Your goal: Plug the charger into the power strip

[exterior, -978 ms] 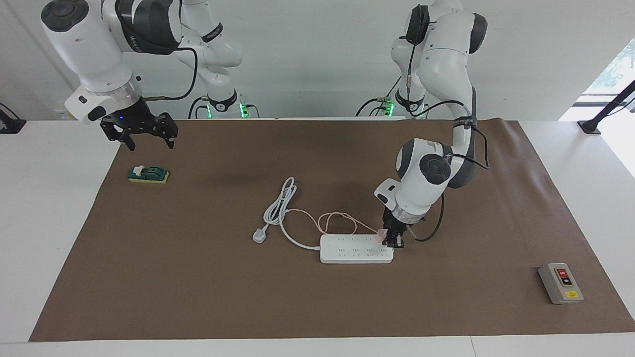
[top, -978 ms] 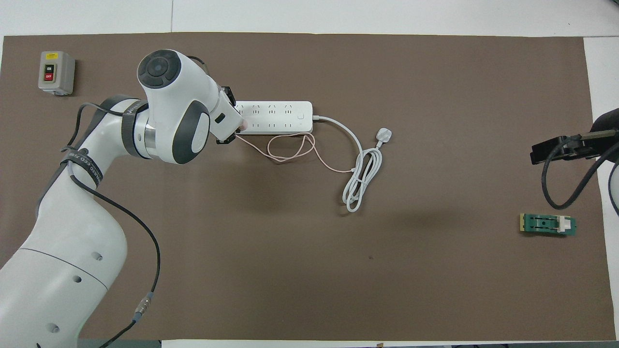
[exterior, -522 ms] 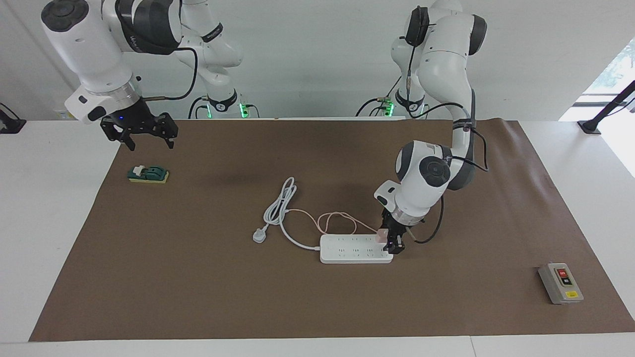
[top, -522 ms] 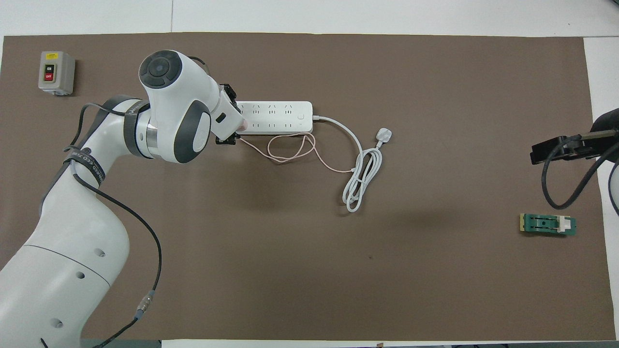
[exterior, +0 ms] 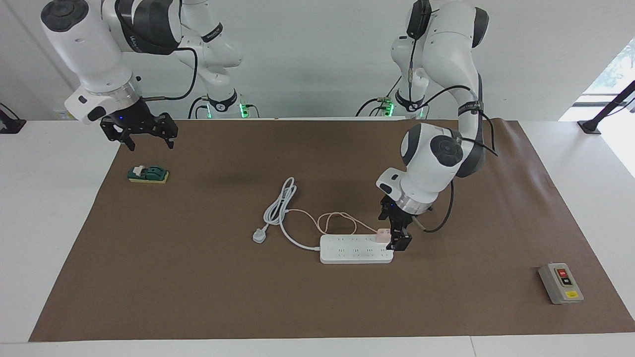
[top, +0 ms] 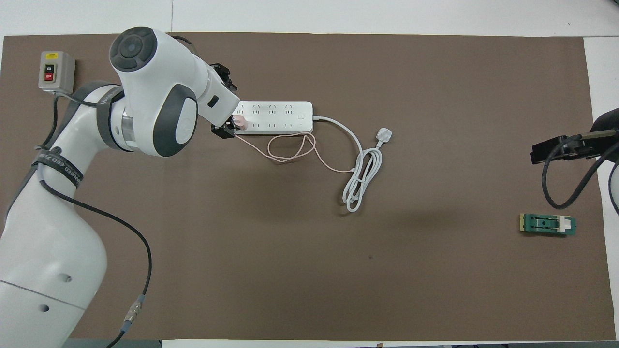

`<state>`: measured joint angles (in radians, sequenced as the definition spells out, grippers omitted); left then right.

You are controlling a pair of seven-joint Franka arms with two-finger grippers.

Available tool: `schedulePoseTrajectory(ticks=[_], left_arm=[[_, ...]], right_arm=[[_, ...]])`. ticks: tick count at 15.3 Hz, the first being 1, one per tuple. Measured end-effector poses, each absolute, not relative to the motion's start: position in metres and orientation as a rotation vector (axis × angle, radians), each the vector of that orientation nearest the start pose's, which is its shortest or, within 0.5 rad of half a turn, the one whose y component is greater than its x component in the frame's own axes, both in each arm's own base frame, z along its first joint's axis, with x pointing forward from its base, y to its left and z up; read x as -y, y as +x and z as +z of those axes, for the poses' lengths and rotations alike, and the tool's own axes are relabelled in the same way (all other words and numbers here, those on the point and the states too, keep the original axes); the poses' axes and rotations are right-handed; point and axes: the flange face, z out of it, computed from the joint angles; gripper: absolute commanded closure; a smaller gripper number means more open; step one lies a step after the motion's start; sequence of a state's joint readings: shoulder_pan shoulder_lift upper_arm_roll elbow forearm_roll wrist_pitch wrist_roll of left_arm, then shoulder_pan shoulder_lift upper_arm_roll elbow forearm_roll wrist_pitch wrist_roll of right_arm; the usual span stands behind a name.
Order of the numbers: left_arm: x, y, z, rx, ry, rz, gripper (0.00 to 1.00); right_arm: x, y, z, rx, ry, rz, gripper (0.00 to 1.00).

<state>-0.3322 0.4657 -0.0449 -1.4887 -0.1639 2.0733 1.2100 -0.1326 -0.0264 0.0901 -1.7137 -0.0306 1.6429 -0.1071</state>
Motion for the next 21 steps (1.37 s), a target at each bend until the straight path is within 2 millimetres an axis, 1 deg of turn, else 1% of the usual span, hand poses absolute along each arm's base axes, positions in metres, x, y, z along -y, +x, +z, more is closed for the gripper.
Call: schedulePoseTrajectory(ticks=[3,5,6,8,9,10,11,13,14,15,17,19,21], left_arm=[[0.242,0.628,0.484,-2.036,-2.577,-0.201,0.0],[0.22,0.608,0.529,-1.867,-2.722,-0.135,0.0],[0.205,0.599,0.546,-1.771,-2.794,-0.087,0.0],[0.171,0.582,0.574,-1.544,-2.916,0.015,0.0],[0.158,0.574,0.587,-1.412,-2.965,0.047,0.0],[0.146,0.566,0.6,-1.233,-3.033,0.067,0.0],[0.135,0.559,0.61,-1.023,-3.101,0.09,0.0],[0.113,0.553,0.621,-0.569,-3.203,0.131,0.0],[0.105,0.551,0.625,-0.399,-3.226,0.133,0.0],[0.1,0.55,0.629,-0.299,-3.235,0.13,0.0],[0.092,0.547,0.635,-0.189,-3.24,0.124,0.0],[0.076,0.545,0.635,-0.118,-3.24,0.148,0.0],[0.054,0.542,0.633,-0.027,-3.242,0.172,0.0]], right_arm=[[0.026,0.548,0.578,0.107,-3.168,0.074,0.0],[0.026,0.548,0.578,0.107,-3.168,0.074,0.0],[0.026,0.548,0.578,0.107,-3.168,0.074,0.0],[0.026,0.548,0.578,0.107,-3.168,0.074,0.0],[0.026,0.548,0.578,0.107,-3.168,0.074,0.0],[0.026,0.548,0.578,0.107,-3.168,0.074,0.0],[0.026,0.548,0.578,0.107,-3.168,0.074,0.0],[0.026,0.548,0.578,0.107,-3.168,0.074,0.0],[0.026,0.548,0.578,0.107,-3.168,0.074,0.0],[0.026,0.548,0.578,0.107,-3.168,0.074,0.0],[0.026,0.548,0.578,0.107,-3.168,0.074,0.0],[0.026,0.548,0.578,0.107,-3.168,0.074,0.0],[0.026,0.548,0.578,0.107,-3.168,0.074,0.0]])
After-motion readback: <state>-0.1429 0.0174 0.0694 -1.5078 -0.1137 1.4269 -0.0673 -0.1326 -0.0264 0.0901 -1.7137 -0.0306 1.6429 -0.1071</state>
